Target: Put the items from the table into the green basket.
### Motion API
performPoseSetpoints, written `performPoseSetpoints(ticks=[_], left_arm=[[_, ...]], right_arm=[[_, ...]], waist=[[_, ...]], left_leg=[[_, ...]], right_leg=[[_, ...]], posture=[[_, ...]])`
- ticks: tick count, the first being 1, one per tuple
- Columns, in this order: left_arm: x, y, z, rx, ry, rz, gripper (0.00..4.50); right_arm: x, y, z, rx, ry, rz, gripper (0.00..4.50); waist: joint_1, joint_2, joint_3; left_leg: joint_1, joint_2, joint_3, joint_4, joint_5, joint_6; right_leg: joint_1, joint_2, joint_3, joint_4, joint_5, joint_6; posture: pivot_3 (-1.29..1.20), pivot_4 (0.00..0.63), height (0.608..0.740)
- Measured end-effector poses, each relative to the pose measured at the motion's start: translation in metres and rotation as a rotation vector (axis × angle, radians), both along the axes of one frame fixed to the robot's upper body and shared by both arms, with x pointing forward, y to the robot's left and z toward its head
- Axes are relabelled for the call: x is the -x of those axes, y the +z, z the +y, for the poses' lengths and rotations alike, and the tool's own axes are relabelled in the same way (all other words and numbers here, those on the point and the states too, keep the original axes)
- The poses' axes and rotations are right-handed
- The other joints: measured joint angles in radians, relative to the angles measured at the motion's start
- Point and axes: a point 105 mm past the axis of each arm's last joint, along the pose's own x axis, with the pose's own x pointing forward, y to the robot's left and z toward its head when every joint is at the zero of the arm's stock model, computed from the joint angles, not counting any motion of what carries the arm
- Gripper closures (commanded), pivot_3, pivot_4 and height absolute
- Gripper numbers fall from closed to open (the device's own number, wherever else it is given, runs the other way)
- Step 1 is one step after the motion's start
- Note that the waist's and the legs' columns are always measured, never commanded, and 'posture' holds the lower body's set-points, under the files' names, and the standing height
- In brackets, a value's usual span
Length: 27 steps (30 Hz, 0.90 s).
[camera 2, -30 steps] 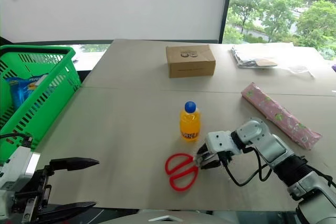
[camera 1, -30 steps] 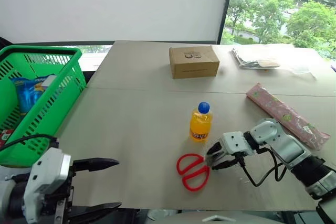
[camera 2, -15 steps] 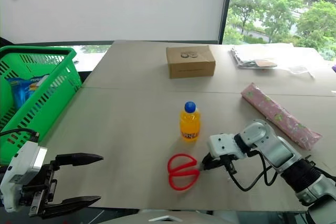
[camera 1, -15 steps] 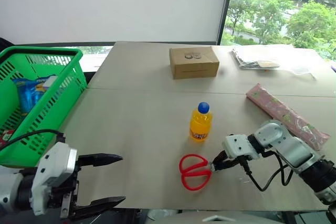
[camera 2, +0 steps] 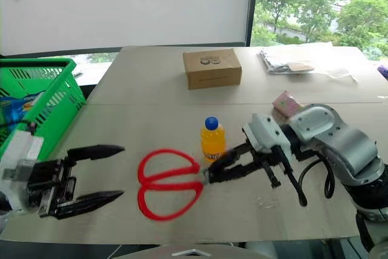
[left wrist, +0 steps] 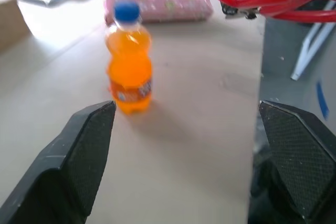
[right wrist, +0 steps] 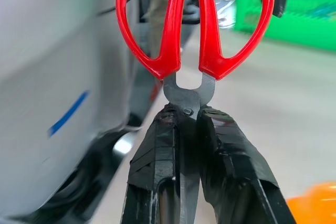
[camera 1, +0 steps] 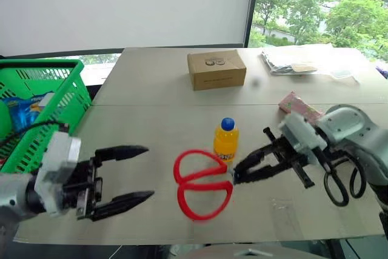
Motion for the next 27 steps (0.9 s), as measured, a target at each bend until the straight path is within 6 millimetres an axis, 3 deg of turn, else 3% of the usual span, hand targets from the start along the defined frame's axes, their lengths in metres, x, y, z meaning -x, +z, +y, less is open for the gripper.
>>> performPoseSetpoints(ticks=[4,8,11,13,15,17,19,21,27], left_arm=[[-0.007,0.001,0.004,0.018,0.042,0.004,0.0],[-0.028,0.006,0.013,0.033,0.144,-0.041,0.0],[-0.041,0.003,0.023,0.018,0.231,-0.054,0.0],[-0.046,-0.001,0.025,0.005,0.257,-0.054,0.0],[-0.047,-0.003,0.024,0.005,0.258,-0.051,0.0],[-0.048,-0.005,0.021,0.005,0.246,-0.044,0.0],[-0.049,-0.005,0.02,0.007,0.241,-0.047,0.0],[-0.05,-0.006,0.017,0.003,0.233,-0.048,0.0],[-0.049,-0.009,0.014,-0.006,0.201,-0.045,0.0]], right_arm=[[-0.043,0.028,-0.001,-0.122,-0.166,0.03,4.44],[-0.108,0.052,-0.001,-0.332,-0.46,0.138,4.44],[-0.156,0.033,-0.017,-0.323,-0.752,0.224,4.44],[-0.178,0.008,-0.028,-0.267,-0.909,0.265,3.38],[-0.19,-0.004,-0.037,-0.229,-1.005,0.257,2.69],[-0.205,-0.01,-0.049,-0.194,-1.122,0.204,1.73],[-0.212,-0.004,-0.056,-0.199,-1.177,0.129,0.71],[-0.217,0.006,-0.061,-0.222,-1.208,0.044,0.04],[-0.205,0.008,-0.073,-0.196,-1.14,-0.051,0.04]], waist=[[-0.015,-0.001,-0.001],[-0.019,-0.001,-0.001],[-0.018,-0.002,-0.002],[-0.019,-0.002,-0.002],[-0.021,-0.002,-0.001],[-0.024,-0.001,-0.001],[-0.029,-0.001,-0.001],[-0.038,-0.001,-0.001],[-0.052,-0.001,-0.001]], left_leg=[[-0.001,0.0,0.001,0.0,0.0,0.0],[-0.002,0.0,0.003,-0.003,0.001,-0.002],[-0.003,-0.001,0.004,-0.005,0.003,-0.006],[-0.004,-0.002,0.005,-0.005,0.003,-0.006],[-0.004,-0.002,0.007,-0.006,0.004,-0.006],[-0.005,-0.002,0.007,-0.007,0.004,-0.006],[-0.005,-0.002,0.007,-0.007,0.004,-0.006],[-0.005,-0.002,0.007,-0.008,0.004,-0.006],[-0.005,-0.002,0.007,-0.007,0.004,-0.005]], right_leg=[[0.0,0.0,0.001,0.0,0.003,-0.005],[-0.004,0.001,0.004,0.002,0.004,-0.007],[-0.006,0.001,0.005,0.001,0.005,-0.007],[-0.007,0.001,0.006,0.001,0.005,-0.007],[-0.008,0.001,0.008,0.001,0.005,-0.007],[-0.01,0.001,0.009,0.001,0.005,-0.007],[-0.01,0.001,0.009,0.002,0.005,-0.007],[-0.01,0.001,0.009,0.002,0.007,-0.004],[-0.009,0.001,0.008,0.001,0.007,-0.004]], posture=[[0.18,0.0,0.74],[0.19,0.0,0.74],[0.18,0.0,0.74],[0.18,0.0,0.74],[0.18,0.0,0.74],[0.18,0.0,0.74],[0.17,0.0,0.74],[0.16,0.0,0.74],[0.13,0.0,0.74]])
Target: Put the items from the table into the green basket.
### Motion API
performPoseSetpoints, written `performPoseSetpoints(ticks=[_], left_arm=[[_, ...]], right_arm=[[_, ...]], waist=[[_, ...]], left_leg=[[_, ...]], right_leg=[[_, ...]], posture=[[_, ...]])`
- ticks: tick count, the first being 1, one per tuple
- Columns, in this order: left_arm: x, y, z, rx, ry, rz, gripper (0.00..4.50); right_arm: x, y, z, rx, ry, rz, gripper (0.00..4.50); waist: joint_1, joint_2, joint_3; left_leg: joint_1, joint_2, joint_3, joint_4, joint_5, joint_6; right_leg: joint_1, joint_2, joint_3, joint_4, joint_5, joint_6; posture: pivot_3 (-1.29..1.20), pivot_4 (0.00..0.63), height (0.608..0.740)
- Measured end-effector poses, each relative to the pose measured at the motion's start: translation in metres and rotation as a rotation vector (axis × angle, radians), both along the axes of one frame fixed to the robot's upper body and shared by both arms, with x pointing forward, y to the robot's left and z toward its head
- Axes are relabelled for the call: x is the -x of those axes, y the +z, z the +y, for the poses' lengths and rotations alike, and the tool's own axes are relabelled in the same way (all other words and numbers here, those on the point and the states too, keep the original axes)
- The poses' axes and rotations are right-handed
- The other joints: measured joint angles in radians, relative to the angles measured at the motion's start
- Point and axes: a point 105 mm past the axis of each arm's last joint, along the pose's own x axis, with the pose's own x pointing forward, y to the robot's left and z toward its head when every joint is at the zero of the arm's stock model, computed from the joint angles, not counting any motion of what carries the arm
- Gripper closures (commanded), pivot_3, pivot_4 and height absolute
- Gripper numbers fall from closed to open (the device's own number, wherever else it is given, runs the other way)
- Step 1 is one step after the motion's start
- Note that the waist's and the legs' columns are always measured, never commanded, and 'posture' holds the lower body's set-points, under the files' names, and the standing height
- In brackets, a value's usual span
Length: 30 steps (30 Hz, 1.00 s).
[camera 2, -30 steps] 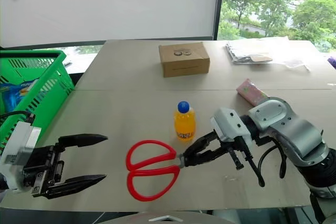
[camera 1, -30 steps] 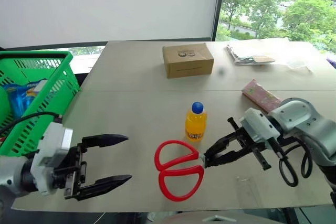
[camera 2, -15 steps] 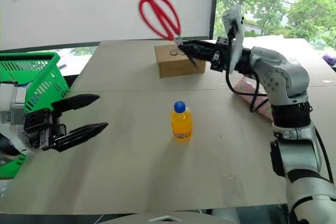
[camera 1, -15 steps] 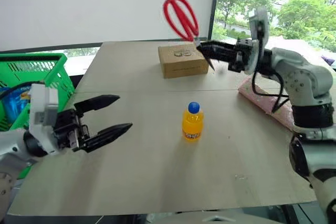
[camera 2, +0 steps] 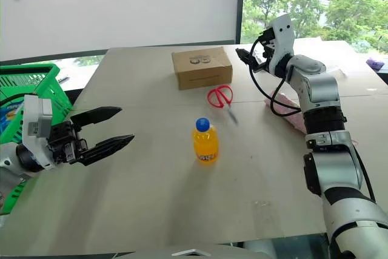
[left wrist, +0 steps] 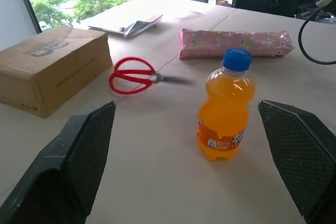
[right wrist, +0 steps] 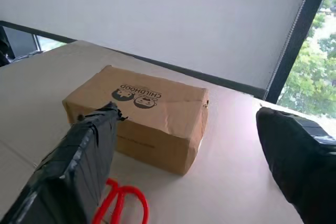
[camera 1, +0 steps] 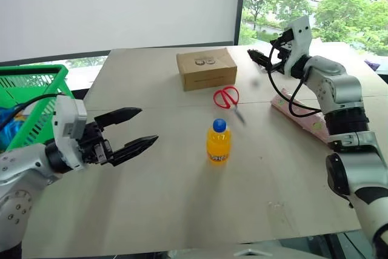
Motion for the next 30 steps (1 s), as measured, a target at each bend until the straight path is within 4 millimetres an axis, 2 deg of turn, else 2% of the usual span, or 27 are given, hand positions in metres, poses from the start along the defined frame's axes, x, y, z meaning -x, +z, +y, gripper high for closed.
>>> performPoseSetpoints(ticks=[3,6,8,14,16,20,30], left_arm=[[0.001,-0.003,-0.001,-0.001,-0.022,0.013,0.0],[0.0,-0.007,-0.007,-0.001,-0.071,0.031,0.0],[-0.002,-0.008,-0.01,0.008,-0.098,0.035,0.0],[-0.008,-0.004,-0.017,0.009,-0.15,0.012,0.0],[-0.012,-0.003,-0.017,0.017,-0.152,0.009,0.0],[-0.018,0.004,-0.017,0.035,-0.15,-0.021,0.0],[-0.021,0.006,-0.018,0.059,-0.149,-0.034,0.0]], right_arm=[[0.018,-0.025,-0.018,0.07,0.038,0.081,0.04],[0.047,-0.059,-0.048,0.206,0.023,0.237,0.04],[0.062,-0.078,-0.075,0.334,-0.039,0.335,0.04],[0.084,-0.099,-0.129,0.524,-0.182,0.448,0.04],[0.09,-0.107,-0.137,0.532,-0.203,0.505,0.04],[0.095,-0.116,-0.138,0.524,-0.195,0.549,0.04],[0.085,-0.13,-0.136,0.477,-0.193,0.593,0.04]], waist=[[0.0,0.0,0.0],[0.003,0.001,0.0],[-0.002,0.003,0.002],[-0.04,0.004,0.001],[-0.053,0.004,0.001],[-0.078,0.005,0.001],[-0.08,0.004,0.0]], left_leg=[[0.001,0.0,0.0,0.001,-0.002,0.003],[0.0,0.0,-0.001,0.002,-0.003,0.005],[0.001,0.0,0.001,0.003,-0.003,0.005],[0.004,0.002,0.005,0.005,-0.002,0.005],[0.005,0.003,0.005,0.006,-0.002,0.005],[0.005,0.003,0.006,0.006,-0.002,0.005],[0.005,0.004,0.007,0.006,-0.002,0.005]], right_leg=[[0.001,0.0,0.0,0.0,0.0,0.0],[0.002,-0.001,-0.001,0.0,0.0,0.0],[0.002,-0.001,0.0,0.0,-0.002,-0.004],[0.004,0.002,0.003,0.001,-0.002,-0.003],[0.005,0.002,0.003,0.002,-0.002,-0.003],[0.004,0.003,0.004,0.002,0.0,0.0],[0.004,0.003,0.004,0.002,0.001,0.0]], posture=[[0.11,0.0,0.74],[0.09,0.0,0.74],[0.07,0.0,0.74],[0.02,0.0,0.74],[0.02,0.0,0.74],[0.01,0.0,0.74],[0.03,0.0,0.74]])
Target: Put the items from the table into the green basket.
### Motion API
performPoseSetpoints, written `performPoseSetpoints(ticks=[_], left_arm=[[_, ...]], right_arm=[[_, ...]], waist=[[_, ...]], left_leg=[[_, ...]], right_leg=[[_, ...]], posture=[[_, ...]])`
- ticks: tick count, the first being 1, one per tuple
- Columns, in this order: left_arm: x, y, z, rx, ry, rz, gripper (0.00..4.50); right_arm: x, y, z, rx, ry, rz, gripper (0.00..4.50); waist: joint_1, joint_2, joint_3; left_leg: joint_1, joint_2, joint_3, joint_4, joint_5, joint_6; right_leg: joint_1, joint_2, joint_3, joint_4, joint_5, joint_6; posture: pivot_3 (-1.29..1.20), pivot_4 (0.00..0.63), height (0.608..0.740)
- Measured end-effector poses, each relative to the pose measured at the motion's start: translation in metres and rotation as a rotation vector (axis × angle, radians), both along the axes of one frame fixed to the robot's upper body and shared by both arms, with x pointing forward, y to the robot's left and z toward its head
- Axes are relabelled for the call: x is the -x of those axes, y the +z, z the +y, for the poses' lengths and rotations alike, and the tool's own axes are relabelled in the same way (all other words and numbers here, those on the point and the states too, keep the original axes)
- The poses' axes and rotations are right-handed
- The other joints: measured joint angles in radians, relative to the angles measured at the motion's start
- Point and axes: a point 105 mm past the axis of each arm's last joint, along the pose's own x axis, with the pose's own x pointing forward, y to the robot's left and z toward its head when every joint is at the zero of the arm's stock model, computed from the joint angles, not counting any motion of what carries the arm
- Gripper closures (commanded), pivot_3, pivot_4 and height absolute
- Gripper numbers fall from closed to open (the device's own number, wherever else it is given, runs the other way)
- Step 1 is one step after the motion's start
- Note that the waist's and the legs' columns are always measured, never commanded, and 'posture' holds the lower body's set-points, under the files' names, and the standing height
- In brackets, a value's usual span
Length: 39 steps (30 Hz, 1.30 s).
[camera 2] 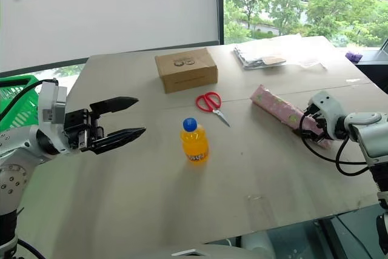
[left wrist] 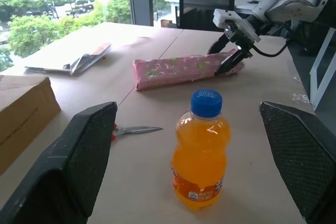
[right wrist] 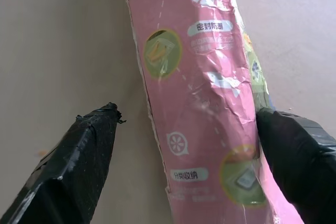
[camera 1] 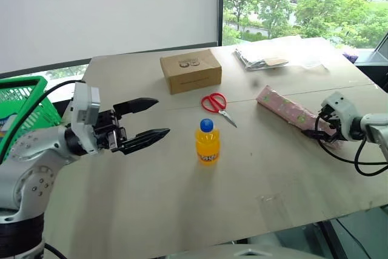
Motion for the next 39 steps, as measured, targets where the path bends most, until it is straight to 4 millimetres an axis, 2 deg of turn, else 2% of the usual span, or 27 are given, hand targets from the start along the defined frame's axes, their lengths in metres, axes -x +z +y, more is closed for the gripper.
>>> performPoseSetpoints(ticks=[6,10,12,17,18,21,23,25,26,28,31,35,39], left_arm=[[0.001,0.0,-0.001,0.0,-0.003,-0.001,0.0],[0.001,-0.001,-0.001,-0.001,-0.002,0.004,0.0],[0.002,-0.002,-0.001,0.007,0.0,0.007,0.0],[0.006,0.0,-0.007,0.026,-0.013,0.001,0.0],[0.005,-0.001,-0.006,0.026,-0.008,0.003,0.0],[-0.001,0.002,-0.005,0.049,0.045,-0.01,0.0],[-0.008,0.006,-0.005,0.103,0.102,-0.007,0.0],[-0.016,0.015,-0.009,0.198,0.131,0.005,0.0],[-0.02,0.021,-0.015,0.265,0.13,0.019,0.0],[-0.023,0.027,-0.03,0.323,0.092,0.046,0.0],[-0.03,0.042,-0.044,0.4,0.065,0.046,0.0],[-0.042,0.067,-0.053,0.521,0.027,0.016,0.0],[-0.05,0.076,-0.073,0.557,-0.05,0.008,0.0]], right_arm=[[-0.01,-0.017,-0.018,0.108,-0.044,0.031,0.04],[-0.014,-0.021,-0.023,0.126,-0.056,0.03,1.1],[-0.015,-0.021,-0.024,0.13,-0.052,0.021,2.16],[-0.018,-0.012,-0.025,0.111,-0.058,-0.023,4.26],[-0.019,-0.011,-0.026,0.107,-0.062,-0.029,4.48],[-0.018,-0.007,-0.022,0.066,-0.059,-0.058,4.48],[-0.021,0.007,-0.002,-0.033,-0.014,-0.123,4.48],[-0.026,0.033,0.032,-0.169,0.067,-0.219,4.48],[-0.027,0.055,0.059,-0.266,0.13,-0.273,4.48],[-0.022,0.091,0.099,-0.361,0.261,-0.349,4.48],[-0.004,0.136,0.138,-0.425,0.429,-0.426,4.48],[0.022,0.156,0.178,-0.554,0.6,-0.37,4.48],[0.052,0.162,0.212,-0.623,0.792,-0.283,4.48]], waist=[[0.004,0.0,0.0],[0.005,0.0,0.0],[0.005,0.0,0.0],[0.005,-0.004,-0.003],[0.005,-0.004,-0.003],[0.006,-0.002,-0.002],[0.004,-0.001,-0.001],[0.001,-0.001,-0.001],[0.0,0.0,0.0],[0.002,0.0,0.0],[0.013,-0.002,-0.001],[0.015,-0.003,-0.002],[0.006,-0.003,-0.002]], left_leg=[[0.0,0.0,0.0,0.0,0.0,0.0],[0.0,0.0,0.0,0.0,0.0,0.0],[0.0,0.0,0.0,0.0,0.0,0.0],[0.001,0.0,0.0,0.002,0.0,0.0],[0.001,0.0,0.0,0.003,0.0,0.0],[0.001,0.0,0.0,0.005,0.0,0.0],[0.0,0.0,0.0,0.006,0.0,0.0],[0.001,0.001,0.001,0.007,0.0,0.0],[0.0,0.001,0.001,0.009,0.0,0.0],[-0.001,0.001,-0.001,0.011,0.0,0.0],[-0.003,0.0,-0.006,0.014,0.0,-0.001],[-0.002,-0.003,-0.005,0.016,0.0,0.0],[-0.002,-0.003,-0.005,0.016,0.0,0.0]], right_leg=[[0.0,0.0,0.0,0.0,0.0,0.0],[0.0,0.0,0.0,0.0,0.0,-0.001],[0.0,0.0,0.001,0.0,0.0,-0.001],[0.002,0.0,0.001,0.001,0.002,0.0],[0.002,0.0,0.001,0.001,0.002,0.0],[0.002,0.0,0.001,0.001,0.003,0.001],[0.001,0.0,0.002,0.003,0.003,0.001],[0.0,0.001,0.002,0.007,0.003,0.001],[-0.001,0.001,0.003,0.01,0.003,0.001],[-0.002,0.001,0.001,0.013,0.003,0.001],[0.0,0.001,-0.002,0.013,0.003,0.001],[0.001,-0.001,-0.002,0.012,0.003,0.001],[0.001,-0.001,-0.002,0.013,0.003,0.001]], posture=[[0.05,0.0,0.74],[0.05,0.0,0.74],[0.06,0.0,0.74],[0.06,0.0,0.74],[0.06,0.0,0.74],[0.06,0.0,0.74],[0.04,0.0,0.74],[0.02,0.0,0.74],[0.02,0.0,0.74],[0.02,0.0,0.74],[0.01,0.0,0.74],[0.01,0.0,0.74],[0.01,0.0,0.74]])
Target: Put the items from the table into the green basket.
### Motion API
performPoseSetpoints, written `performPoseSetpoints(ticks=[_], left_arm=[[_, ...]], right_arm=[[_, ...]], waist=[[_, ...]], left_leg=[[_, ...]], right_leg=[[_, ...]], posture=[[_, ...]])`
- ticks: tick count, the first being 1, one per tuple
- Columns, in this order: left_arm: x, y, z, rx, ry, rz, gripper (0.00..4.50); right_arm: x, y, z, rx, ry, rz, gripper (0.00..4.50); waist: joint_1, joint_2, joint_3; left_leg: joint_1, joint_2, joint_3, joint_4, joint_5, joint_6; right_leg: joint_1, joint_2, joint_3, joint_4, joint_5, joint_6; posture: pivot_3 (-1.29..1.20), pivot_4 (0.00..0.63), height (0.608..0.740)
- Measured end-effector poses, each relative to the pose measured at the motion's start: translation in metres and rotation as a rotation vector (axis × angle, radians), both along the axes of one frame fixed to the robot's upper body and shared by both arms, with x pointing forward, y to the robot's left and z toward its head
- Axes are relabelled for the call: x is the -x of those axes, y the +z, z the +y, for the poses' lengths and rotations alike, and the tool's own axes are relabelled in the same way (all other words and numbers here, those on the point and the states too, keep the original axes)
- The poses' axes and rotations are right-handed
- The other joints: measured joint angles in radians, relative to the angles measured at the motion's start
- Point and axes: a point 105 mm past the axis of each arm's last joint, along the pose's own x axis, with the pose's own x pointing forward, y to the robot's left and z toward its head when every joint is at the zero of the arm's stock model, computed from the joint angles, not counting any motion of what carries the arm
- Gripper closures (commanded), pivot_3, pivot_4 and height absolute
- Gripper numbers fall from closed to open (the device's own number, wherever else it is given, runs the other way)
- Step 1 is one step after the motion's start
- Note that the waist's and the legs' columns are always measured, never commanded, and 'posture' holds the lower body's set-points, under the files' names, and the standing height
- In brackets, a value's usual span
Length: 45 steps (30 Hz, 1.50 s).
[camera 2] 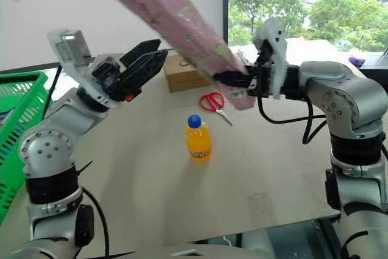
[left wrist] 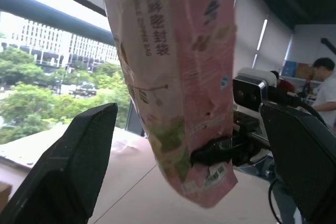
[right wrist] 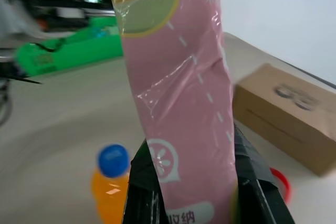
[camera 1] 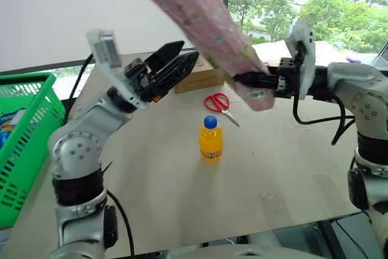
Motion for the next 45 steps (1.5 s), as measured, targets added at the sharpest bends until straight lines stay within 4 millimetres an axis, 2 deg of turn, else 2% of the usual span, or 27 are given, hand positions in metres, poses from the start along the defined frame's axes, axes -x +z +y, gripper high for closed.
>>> performPoseSetpoints(ticks=[2,7,9,11,13,16,18,19,23,25,27,28,31,32,34,35,36,38,40,45], left_arm=[[0.001,0.005,-0.007,0.017,-0.047,-0.024,0.0],[0.004,0.012,-0.012,0.034,-0.094,-0.071,0.0],[0.004,0.012,-0.012,0.04,-0.101,-0.074,0.54],[0.006,0.012,-0.012,0.046,-0.114,-0.083,1.3],[0.005,0.011,-0.012,0.04,-0.118,-0.073,2.19],[0.004,0.008,-0.01,0.017,-0.124,-0.041,3.67],[0.002,0.008,-0.006,0.014,-0.112,-0.039,4.27],[-0.002,0.009,-0.002,0.013,-0.094,-0.039,4.33],[-0.019,0.026,0.025,-0.005,0.057,-0.096,4.34],[-0.03,0.047,0.048,-0.068,0.218,-0.164,4.34],[-0.034,0.07,0.075,-0.176,0.402,-0.244,4.34],[-0.033,0.08,0.09,-0.292,0.522,-0.292,4.34],[-0.033,0.082,0.107,-0.47,0.64,-0.304,4.34],[-0.034,0.08,0.119,-0.585,0.704,-0.272,4.34],[-0.031,0.086,0.153,-0.73,0.877,-0.217,4.34],[-0.024,0.094,0.175,-0.829,0.999,-0.197,4.34],[-0.018,0.099,0.186,-0.873,1.063,-0.191,4.34],[-0.013,0.101,0.194,-0.94,1.117,-0.183,4.34],[-0.009,0.094,0.203,-1.017,1.163,-0.141,4.34],[0.003,0.068,0.233,-1.068,1.268,0.004,4.34]], right_arm=[[0.005,-0.001,0.003,0.004,0.032,0.017,4.48],[0.008,-0.01,0.009,0.045,0.068,0.042,4.48],[0.008,-0.011,0.01,0.045,0.069,0.041,4.48],[0.007,-0.011,0.012,0.04,0.071,0.042,3.45],[0.008,-0.012,0.015,0.038,0.081,0.047,2.72],[0.008,-0.011,0.016,0.029,0.082,0.039,1.19],[0.007,-0.01,0.016,0.02,0.075,0.031,0.29],[0.005,-0.009,0.016,0.012,0.065,0.032,0.0],[-0.002,-0.004,0.01,-0.026,0.029,0.038,0.0],[-0.004,0.005,0.006,-0.072,0.033,0.007,0.0],[0.001,0.02,0.005,-0.155,0.074,-0.067,0.0],[0.004,0.029,0.003,-0.2,0.102,-0.113,0.0],[0.008,0.036,0.003,-0.239,0.136,-0.155,0.0],[0.011,0.036,0.003,-0.252,0.155,-0.158,0.0],[0.013,0.036,0.0,-0.263,0.173,-0.155,0.0],[0.014,0.036,-0.002,-0.27,0.181,-0.151,0.0],[0.014,0.037,-0.004,-0.275,0.178,-0.15,0.0],[0.012,0.037,-0.005,-0.285,0.178,-0.148,0.0],[0.011,0.036,-0.006,-0.29,0.174,-0.142,0.0],[0.006,0.029,-0.008,-0.289,0.164,-0.116,0.0]], waist=[[-0.001,0.0,0.0],[-0.005,0.0,0.0],[-0.003,0.0,0.0],[-0.003,0.0,0.0],[-0.003,0.0,0.0],[-0.003,0.0,0.0],[-0.003,0.0,0.0],[-0.003,0.0,0.0],[-0.003,0.0,0.001],[-0.004,0.0,0.001],[-0.008,0.0,0.001],[-0.01,0.0,0.001],[-0.009,-0.001,0.002],[-0.011,-0.003,0.003],[-0.012,-0.002,0.004],[-0.013,-0.003,0.005],[-0.008,-0.002,0.005],[0.001,-0.002,0.006],[0.009,-0.002,0.006],[0.02,-0.002,0.007]], left_leg=[[0.0,0.0,0.0,0.0,0.0,0.0],[0.0,0.0,0.001,-0.001,0.0,0.0],[0.0,0.001,0.001,-0.001,0.0,0.0],[0.0,0.001,0.001,-0.001,0.0,0.0],[0.0,0.0,0.001,-0.001,0.0,0.0],[0.0,0.0,0.001,0.0,0.0,0.0],[0.0,0.0,0.001,-0.001,0.0,0.0],[0.0,0.001,0.001,-0.001,0.0,0.0],[0.0,0.001,0.0,-0.001,0.0,0.0],[-0.001,0.001,0.001,-0.001,0.0,0.0],[0.0,0.001,0.002,-0.002,0.0,0.0],[0.0,0.001,0.003,-0.003,0.0,0.0],[-0.001,0.001,0.001,-0.003,0.0,0.0],[-0.001,0.001,0.001,-0.004,-0.001,0.0],[-0.001,0.001,0.001,-0.005,-0.001,0.0],[-0.001,0.001,0.001,-0.006,-0.001,0.0],[-0.001,0.001,0.001,-0.007,-0.001,0.0],[-0.001,0.001,0.0,-0.007,-0.001,0.0],[-0.001,0.001,-0.001,-0.007,0.0,0.0],[0.0,0.002,0.0,-0.006,0.0,0.0]], right_leg=[[0.0,0.0,0.0,0.0,0.0,0.0],[-0.001,0.0,0.001,0.0,0.0,0.0],[-0.001,0.0,0.0,0.0,0.0,0.0],[-0.001,0.0,0.001,0.0,0.0,0.0],[-0.001,0.0,0.001,0.0,0.0,0.0],[-0.001,0.001,0.001,0.0,0.0,0.0],[-0.001,0.001,0.001,0.0,0.0,0.0],[-0.001,0.001,0.001,0.0,0.0,0.0],[-0.002,0.001,0.0,0.0,0.0,0.0],[-0.002,0.005,0.001,0.0,0.0,0.0],[-0.003,0.007,0.002,0.0,0.0,0.0],[-0.003,0.007,0.002,-0.001,0.0,0.0],[-0.003,0.006,0.001,-0.001,0.0,0.001],[-0.003,0.005,0.002,-0.001,-0.001,0.001],[-0.004,0.006,0.001,-0.001,-0.001,0.001],[-0.005,0.006,0.001,-0.001,-0.001,0.001],[-0.005,0.005,0.001,-0.001,-0.001,0.001],[-0.005,0.0,0.0,-0.001,-0.001,0.001],[-0.004,-0.001,-0.001,-0.001,-0.001,0.001],[-0.003,0.0,-0.001,-0.001,-0.001,0.001]], posture=[[0.01,0.0,0.74],[0.01,0.0,0.74],[0.01,0.0,0.74],[0.01,0.0,0.74],[0.01,0.0,0.74],[0.01,0.0,0.74],[0.01,0.0,0.74],[0.02,0.0,0.74],[0.02,0.0,0.74],[0.03,0.0,0.74],[0.03,0.0,0.74],[0.03,0.0,0.74],[0.07,0.0,0.74],[0.08,0.0,0.74],[0.09,0.0,0.74],[0.1,0.0,0.74],[0.1,0.0,0.74],[0.12,0.0,0.74],[0.12,0.0,0.74],[0.15,0.0,0.74]])
